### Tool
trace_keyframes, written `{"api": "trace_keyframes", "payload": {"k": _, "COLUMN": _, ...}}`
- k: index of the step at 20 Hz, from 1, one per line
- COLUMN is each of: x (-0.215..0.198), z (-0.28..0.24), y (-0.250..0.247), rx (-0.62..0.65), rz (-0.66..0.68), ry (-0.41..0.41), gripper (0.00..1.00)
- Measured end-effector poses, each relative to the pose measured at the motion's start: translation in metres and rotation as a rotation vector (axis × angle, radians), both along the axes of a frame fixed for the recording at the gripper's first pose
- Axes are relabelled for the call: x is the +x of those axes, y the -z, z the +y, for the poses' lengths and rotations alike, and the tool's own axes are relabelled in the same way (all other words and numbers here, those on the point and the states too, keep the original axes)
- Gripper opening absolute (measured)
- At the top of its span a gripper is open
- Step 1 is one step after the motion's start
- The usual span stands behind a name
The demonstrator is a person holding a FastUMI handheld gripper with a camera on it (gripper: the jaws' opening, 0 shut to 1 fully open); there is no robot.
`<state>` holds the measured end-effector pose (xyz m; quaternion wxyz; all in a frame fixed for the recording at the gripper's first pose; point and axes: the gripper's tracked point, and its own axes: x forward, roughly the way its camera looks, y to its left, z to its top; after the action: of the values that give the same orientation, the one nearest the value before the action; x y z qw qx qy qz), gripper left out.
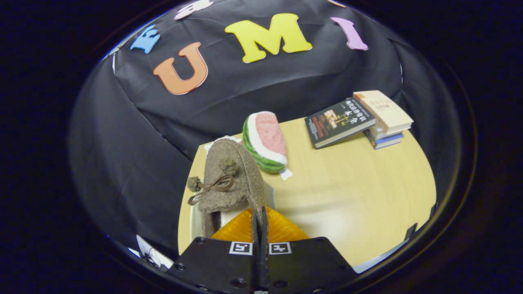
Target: Open the storage box then place both shoes into the box .Put the left shoe in first, then the right shoe, with the right side of both shoes facing outward in a uniform manner.
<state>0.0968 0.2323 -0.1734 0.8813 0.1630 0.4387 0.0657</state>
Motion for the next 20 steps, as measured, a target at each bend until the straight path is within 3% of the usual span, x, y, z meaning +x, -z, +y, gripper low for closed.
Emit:
{"api": "trace_keyframes", "payload": {"k": 3, "x": 0.000, "z": 0.029, "y": 0.021, "rx": -0.002, "rz": 0.046, "ry": 0.033, "gripper": 0.00}}
{"api": "trace_keyframes", "payload": {"k": 9, "x": -0.002, "z": 0.048, "y": 0.067, "rx": -0.128, "rz": 0.071, "ry": 0.081, "gripper": 0.00}}
{"api": "trace_keyframes", "payload": {"k": 20, "x": 0.004, "z": 0.048, "y": 0.132, "rx": -0.356, "rz": 0.135, "ry": 0.133, "gripper": 0.00}}
